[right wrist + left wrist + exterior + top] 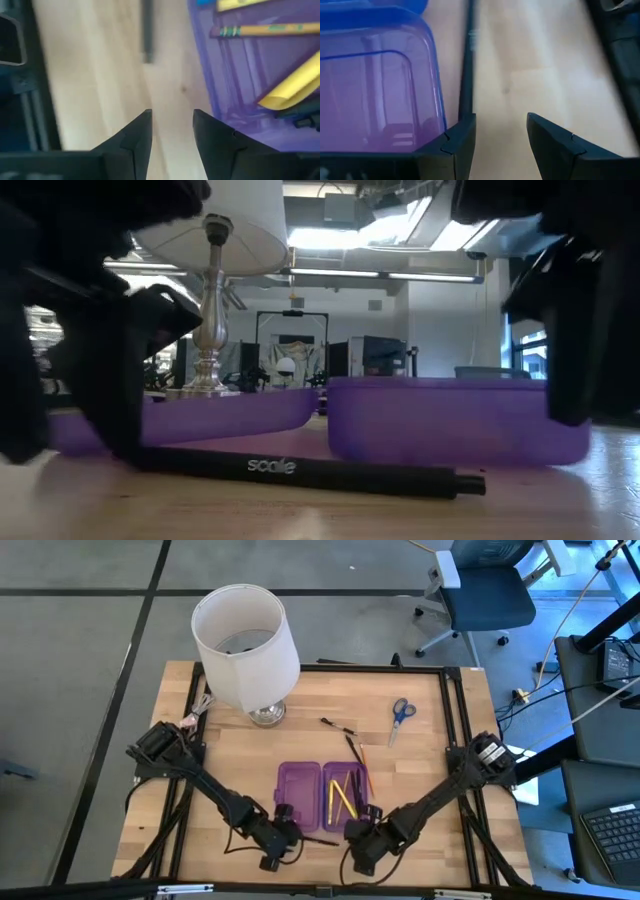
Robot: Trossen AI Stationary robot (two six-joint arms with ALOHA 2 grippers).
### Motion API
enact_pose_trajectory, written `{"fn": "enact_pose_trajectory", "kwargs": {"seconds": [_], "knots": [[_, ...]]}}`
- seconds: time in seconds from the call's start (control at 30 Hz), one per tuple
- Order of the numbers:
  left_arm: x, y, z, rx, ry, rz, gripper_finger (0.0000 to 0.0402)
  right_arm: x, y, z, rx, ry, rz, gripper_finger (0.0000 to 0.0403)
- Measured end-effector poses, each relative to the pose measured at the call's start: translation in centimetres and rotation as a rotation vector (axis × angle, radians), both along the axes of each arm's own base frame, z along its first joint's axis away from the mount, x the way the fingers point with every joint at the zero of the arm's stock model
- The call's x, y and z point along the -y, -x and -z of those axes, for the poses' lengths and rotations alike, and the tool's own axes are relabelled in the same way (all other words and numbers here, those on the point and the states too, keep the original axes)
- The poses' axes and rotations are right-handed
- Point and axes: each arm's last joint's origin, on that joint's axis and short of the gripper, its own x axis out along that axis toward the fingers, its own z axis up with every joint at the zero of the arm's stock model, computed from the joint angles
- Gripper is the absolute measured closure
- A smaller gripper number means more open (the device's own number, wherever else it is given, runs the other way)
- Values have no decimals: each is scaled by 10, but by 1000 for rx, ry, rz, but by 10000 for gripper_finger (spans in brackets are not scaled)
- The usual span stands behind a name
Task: Pick & place school supplies into a supply box
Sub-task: Put the black pen into the purple supply box
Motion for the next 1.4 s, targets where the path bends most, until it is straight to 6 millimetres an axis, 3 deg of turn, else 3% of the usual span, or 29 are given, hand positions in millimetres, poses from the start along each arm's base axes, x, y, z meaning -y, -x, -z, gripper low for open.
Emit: {"fn": "enact_pose_trajectory", "kwargs": {"seconds": [0.2, 0.47, 0.77, 1.0, 1.2, 1.4], "knots": [[-16, -1, 4, -54, -76, -101, 233, 11, -3, 5, -19, 26, 25, 257], [-19, -1, -6, -76, -7, -34, 233, 8, -7, -4, 4, 44, -44, 257], [-20, -9, -35, 192, -196, 71, 233, 7, -9, -9, 15, 45, -41, 257], [-15, -15, -32, 269, -271, 208, 233, 6, -9, -9, 15, 45, -43, 257], [-13, -18, -35, 279, -170, 238, 233, 6, -9, -9, 15, 44, -38, 257], [-13, -23, -21, 270, -197, 259, 233, 6, -9, -9, 16, 31, -12, 257]]}}
